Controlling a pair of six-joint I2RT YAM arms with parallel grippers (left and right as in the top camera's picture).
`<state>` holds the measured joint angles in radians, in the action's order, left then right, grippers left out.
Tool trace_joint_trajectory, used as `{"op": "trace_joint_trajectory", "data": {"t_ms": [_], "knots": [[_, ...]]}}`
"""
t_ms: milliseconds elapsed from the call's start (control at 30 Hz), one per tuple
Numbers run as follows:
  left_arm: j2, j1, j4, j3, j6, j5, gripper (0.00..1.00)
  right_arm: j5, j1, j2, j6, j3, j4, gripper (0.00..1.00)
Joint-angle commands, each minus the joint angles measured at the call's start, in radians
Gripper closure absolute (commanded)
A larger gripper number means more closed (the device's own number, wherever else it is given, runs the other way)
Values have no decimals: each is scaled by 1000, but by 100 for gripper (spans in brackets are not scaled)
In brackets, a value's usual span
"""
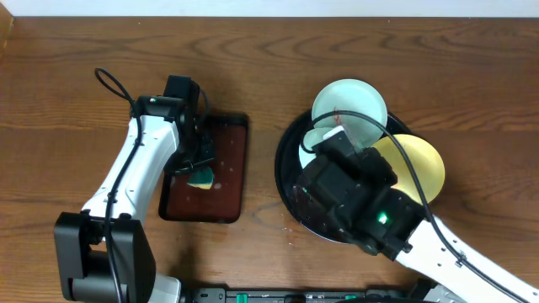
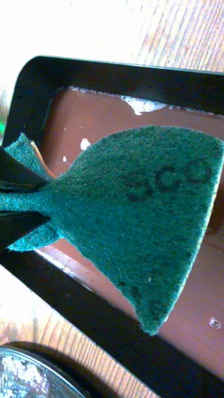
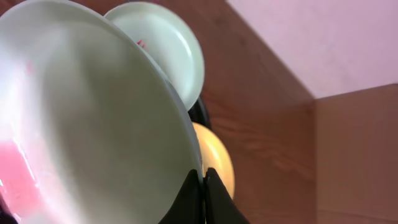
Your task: Clean dirty plates on tray and stack at the side
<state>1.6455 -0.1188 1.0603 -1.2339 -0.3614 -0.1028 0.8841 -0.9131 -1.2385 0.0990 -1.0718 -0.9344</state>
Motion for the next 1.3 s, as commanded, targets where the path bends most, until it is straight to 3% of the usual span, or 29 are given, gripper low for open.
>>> {"op": "trace_joint_trajectory", "data": {"t_ms": [0,167,367,1267], "knots": [[-2,3,0,2,14,-2,93,135,-38,10,15,-26,-1,99],[-2,3,3,2,14,-2,92,206,-92,10,-88,-26,-1,99],[-2,3,3,2,14,-2,92,351,-151,10,-105,-26,-1,99],[-2,3,3,2,14,-2,92,349,-176,10,-115,-26,3,99]]}}
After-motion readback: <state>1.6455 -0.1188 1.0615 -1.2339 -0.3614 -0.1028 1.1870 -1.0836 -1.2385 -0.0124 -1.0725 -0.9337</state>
